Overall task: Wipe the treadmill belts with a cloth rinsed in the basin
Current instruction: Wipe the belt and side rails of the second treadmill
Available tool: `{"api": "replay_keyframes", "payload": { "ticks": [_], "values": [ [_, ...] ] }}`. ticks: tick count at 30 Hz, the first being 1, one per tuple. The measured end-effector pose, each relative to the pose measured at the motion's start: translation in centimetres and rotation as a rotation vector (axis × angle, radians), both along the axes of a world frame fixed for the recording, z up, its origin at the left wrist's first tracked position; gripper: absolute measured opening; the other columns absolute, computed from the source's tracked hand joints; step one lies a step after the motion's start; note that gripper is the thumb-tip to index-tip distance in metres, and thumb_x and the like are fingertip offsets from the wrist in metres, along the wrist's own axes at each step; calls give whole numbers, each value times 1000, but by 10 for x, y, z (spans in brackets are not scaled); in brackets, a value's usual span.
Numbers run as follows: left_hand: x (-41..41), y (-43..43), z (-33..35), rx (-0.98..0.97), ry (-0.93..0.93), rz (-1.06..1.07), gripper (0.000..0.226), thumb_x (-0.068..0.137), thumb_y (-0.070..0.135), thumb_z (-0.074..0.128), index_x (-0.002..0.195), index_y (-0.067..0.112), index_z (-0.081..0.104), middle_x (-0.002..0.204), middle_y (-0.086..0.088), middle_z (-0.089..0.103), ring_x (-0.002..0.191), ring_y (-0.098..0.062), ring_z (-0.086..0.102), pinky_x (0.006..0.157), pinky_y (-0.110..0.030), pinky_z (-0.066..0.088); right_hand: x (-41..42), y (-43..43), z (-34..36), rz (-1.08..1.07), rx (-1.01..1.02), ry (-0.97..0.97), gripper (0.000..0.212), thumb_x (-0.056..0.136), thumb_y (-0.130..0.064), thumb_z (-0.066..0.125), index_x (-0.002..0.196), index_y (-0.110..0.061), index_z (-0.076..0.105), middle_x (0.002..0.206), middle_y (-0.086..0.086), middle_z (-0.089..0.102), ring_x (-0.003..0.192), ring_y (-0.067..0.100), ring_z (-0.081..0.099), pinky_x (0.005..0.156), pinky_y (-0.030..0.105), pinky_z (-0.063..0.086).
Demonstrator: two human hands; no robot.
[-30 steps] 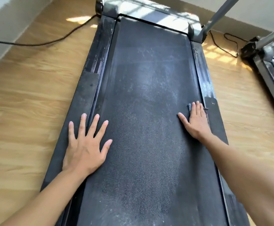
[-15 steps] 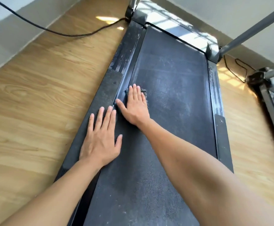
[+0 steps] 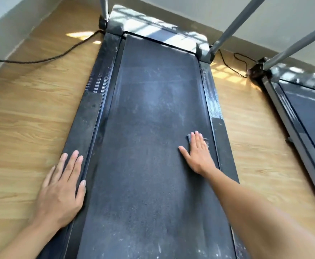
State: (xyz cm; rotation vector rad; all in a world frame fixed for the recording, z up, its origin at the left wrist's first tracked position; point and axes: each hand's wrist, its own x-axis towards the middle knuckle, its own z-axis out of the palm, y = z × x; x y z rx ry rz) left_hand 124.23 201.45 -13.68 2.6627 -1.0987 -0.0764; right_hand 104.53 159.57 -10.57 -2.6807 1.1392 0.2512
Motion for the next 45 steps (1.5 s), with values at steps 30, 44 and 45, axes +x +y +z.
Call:
{"api": "replay_keyframes", "payload": {
  "ticks": [30,44,45],
  "values": [
    [-4,1,9,33,65,-8,69,94,25,28,161,9,35,174,0,20,162,-23,16,102,-60,47,-31,56,-3,97,2,-18,90,103,-72,27,168,-18,-3,175,1,-11,160,15,-16,131,39,-5],
    [-5,-2,6,-16,82,2,72,93,25,28,164,15,30,175,5,16,162,-19,11,100,-56,47,77,199,-11,18,110,-109,115,89,-89,26,166,-12,-9,173,5,-20,158,19,-27,129,42,-13],
    [-2,-1,5,-32,82,3,71,94,25,29,164,17,29,175,7,15,162,-16,10,101,-55,46,95,221,-12,135,108,-101,108,93,-84,25,166,-12,-9,173,5,-21,157,19,-27,130,43,-11]
  ]
}}
